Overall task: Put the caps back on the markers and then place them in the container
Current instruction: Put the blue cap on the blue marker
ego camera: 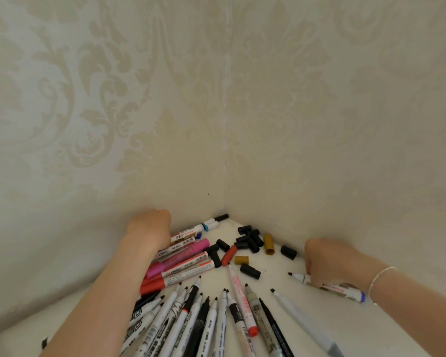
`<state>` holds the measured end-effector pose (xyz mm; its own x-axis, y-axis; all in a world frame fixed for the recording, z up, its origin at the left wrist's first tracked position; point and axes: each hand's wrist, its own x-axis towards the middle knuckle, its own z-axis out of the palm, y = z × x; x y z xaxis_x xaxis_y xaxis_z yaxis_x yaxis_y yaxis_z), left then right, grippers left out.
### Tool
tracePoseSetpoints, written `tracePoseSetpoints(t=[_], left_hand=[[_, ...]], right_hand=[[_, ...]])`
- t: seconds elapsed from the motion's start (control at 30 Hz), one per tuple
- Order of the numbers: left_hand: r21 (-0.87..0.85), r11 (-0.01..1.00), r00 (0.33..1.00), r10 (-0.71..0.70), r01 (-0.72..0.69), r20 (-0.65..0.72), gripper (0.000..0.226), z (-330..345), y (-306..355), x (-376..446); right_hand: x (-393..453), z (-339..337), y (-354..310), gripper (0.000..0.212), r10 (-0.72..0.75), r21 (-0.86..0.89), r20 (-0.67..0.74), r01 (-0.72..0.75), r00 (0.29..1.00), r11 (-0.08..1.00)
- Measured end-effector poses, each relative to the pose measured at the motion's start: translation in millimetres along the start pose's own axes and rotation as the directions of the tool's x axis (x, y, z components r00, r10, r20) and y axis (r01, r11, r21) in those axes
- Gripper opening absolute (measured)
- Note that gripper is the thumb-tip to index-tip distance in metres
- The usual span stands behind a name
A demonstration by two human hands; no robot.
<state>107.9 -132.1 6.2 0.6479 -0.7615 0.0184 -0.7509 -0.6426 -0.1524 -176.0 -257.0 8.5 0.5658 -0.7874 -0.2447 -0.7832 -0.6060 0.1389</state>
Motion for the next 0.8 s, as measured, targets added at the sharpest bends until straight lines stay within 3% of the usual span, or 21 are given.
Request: tracePoseSetpoints(t=[0.13, 0.2, 0.27, 0.4, 0.47, 0.6, 0.73, 0.8], left_hand=[[-0.039, 0.999, 1.0, 0.003, -0.002, 0.016, 0.026, 0, -4, 2], [-0.087, 0.996, 0.999, -0.001, 0.004, 0.035, 0.022, -2, -8, 3], [-0.131, 0.991, 0.999, 0.007, 0.0, 0.051, 0.021, -3, -11, 4], [-0.159, 0.987, 0.997, 0.023, -0.01, 0.077, 0.027, -3, -14, 5], [-0.093, 0.995, 0.996, -0.024, 0.032, 0.084, 0.028, -5, -17, 1], [-0.037, 0.997, 0.997, -0.066, 0.067, 0.039, 0.029, -9, -20, -3], [-0.262, 0.949, 0.979, 0.14, -0.175, -0.147, 0.035, 1, 2, 5], [-0.355, 0.887, 0.956, 0.267, -0.294, -0.124, 0.04, 14, 15, 6]], right_hand=[[9, -11, -6, 0.024, -0.047, 0.406, -0.036, 0.058, 0.998, 0.912], [12, -16, -12, 0.016, -0.1, 0.727, -0.038, 0.096, 0.994, 0.68], [9, -21, -22, 0.012, -0.186, 0.929, -0.011, 0.078, 0.983, 0.361], [7, -28, -45, 0.01, -0.294, 0.999, -0.001, -0.011, 0.956, -0.041], [11, -30, -54, 0.013, -0.288, 0.994, -0.009, -0.024, 0.958, -0.111], [19, -29, -65, 0.018, -0.24, 0.994, -0.013, -0.015, 0.971, -0.112], [26, -27, -69, 0.014, -0.163, 0.987, -0.025, -0.002, 0.986, -0.159], [30, -27, -68, 0.014, -0.143, 0.978, -0.024, -0.006, 0.989, -0.206]])
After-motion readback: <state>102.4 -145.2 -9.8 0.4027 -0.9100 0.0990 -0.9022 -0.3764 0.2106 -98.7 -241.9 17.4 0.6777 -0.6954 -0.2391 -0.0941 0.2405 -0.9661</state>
